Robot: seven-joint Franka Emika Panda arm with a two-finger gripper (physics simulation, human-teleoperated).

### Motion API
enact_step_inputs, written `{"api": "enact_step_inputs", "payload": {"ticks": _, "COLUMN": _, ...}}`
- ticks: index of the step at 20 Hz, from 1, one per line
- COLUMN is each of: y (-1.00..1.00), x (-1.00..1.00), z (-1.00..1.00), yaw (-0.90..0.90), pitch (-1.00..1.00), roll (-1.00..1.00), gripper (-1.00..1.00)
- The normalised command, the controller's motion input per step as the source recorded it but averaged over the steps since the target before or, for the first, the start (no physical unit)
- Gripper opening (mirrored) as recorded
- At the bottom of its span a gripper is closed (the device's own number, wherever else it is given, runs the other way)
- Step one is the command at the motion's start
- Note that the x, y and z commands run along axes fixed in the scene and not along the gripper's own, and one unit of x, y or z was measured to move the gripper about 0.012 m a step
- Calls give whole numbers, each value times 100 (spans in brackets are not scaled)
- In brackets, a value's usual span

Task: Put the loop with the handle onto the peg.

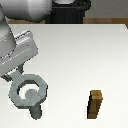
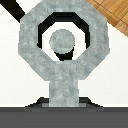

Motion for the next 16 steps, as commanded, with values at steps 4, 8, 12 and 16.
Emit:
{"api": "enact_step_inputs", "payload": {"ticks": 4, "y": 0, "x": -12, "z": -100, "yaw": 0, "pitch": 0, "roll": 0, "gripper": -100}}
{"api": "enact_step_inputs", "payload": {"ticks": 8, "y": 0, "x": -25, "z": 0, "yaw": 0, "pitch": 0, "roll": 0, "gripper": 100}}
{"api": "enact_step_inputs", "payload": {"ticks": 12, "y": 0, "x": 0, "z": 0, "yaw": 0, "pitch": 0, "roll": 0, "gripper": 100}}
{"api": "enact_step_inputs", "payload": {"ticks": 16, "y": 0, "x": 0, "z": 0, "yaw": 0, "pitch": 0, "roll": 0, "gripper": 100}}
